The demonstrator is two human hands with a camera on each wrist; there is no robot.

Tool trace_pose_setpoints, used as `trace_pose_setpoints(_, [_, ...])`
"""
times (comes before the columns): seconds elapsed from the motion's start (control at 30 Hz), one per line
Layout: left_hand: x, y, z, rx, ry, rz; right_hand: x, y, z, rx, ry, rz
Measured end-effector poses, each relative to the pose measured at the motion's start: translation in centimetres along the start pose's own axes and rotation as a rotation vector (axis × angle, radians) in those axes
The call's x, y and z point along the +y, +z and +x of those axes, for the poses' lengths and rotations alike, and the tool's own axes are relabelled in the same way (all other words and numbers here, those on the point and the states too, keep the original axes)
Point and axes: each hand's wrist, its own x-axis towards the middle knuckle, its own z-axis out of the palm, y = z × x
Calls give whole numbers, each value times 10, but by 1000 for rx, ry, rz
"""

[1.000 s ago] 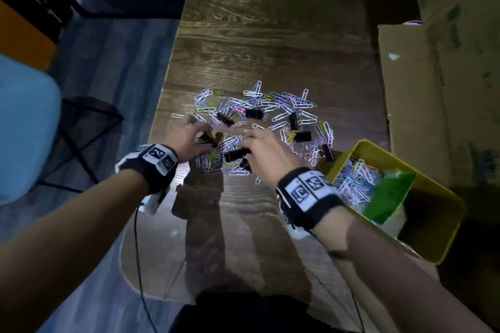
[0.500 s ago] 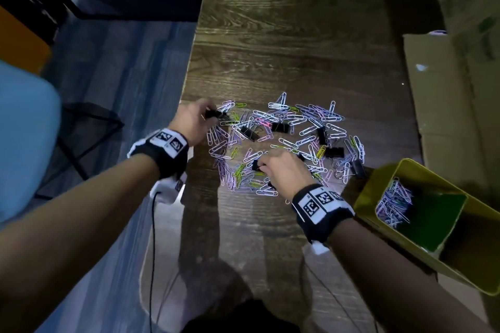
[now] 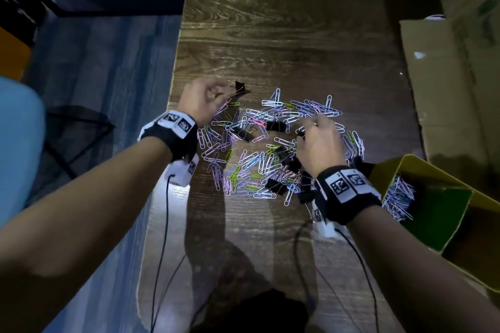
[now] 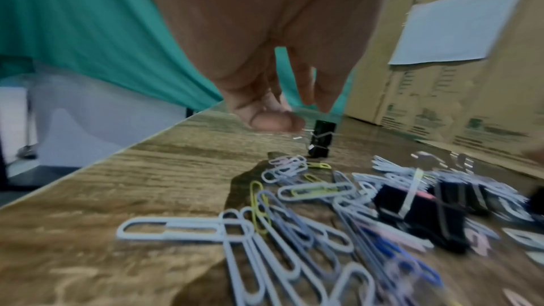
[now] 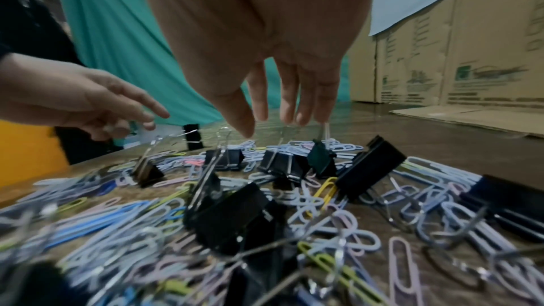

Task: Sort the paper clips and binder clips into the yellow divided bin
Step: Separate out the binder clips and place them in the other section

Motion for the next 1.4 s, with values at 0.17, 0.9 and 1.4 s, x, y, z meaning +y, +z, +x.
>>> trace_pose_setpoints(0.17, [6,32,-25,-311,220,178,-10,16,-15,-124,-205,-51])
trace_pose_setpoints(0.9, [-26,19,5,-116,147,220,-13,47,-51,23,-451,-9])
trace_pose_setpoints(1.4, [-24,66,-91,-327,361,373,30,44,-60,-56,-191,-65])
